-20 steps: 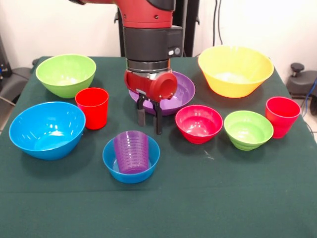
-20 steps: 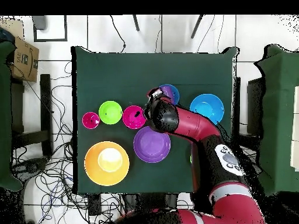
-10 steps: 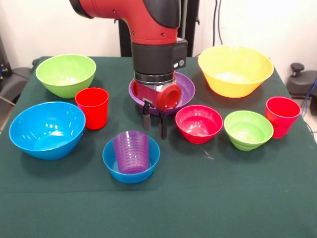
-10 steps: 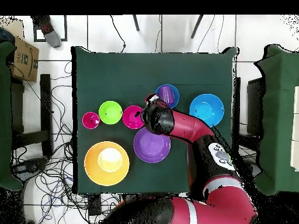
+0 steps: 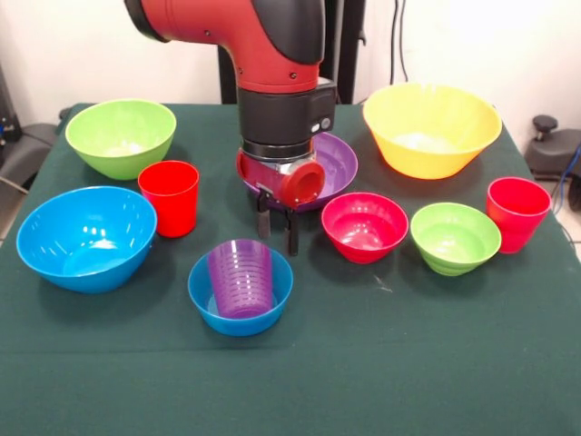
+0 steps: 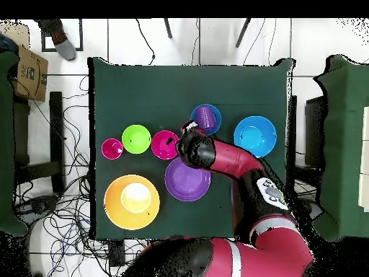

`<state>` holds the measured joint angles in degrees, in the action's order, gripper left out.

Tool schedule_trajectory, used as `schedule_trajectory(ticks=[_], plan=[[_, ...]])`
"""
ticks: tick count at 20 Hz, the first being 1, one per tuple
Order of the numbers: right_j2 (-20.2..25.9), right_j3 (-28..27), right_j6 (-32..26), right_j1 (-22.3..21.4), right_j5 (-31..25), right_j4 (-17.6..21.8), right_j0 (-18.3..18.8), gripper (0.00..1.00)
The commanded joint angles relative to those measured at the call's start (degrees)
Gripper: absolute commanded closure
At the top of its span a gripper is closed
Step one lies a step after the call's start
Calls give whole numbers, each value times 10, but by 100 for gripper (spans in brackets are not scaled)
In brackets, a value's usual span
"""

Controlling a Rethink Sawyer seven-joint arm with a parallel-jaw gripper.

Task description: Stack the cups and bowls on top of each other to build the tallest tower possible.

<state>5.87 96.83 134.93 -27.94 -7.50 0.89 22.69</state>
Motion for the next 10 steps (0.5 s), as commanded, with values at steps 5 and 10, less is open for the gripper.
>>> schedule_trajectory(ticks=[5, 10], plan=[[42, 1, -35, -38, -109, 25, 35, 0], [51, -4, -35, -62, -154, 13, 38, 0]])
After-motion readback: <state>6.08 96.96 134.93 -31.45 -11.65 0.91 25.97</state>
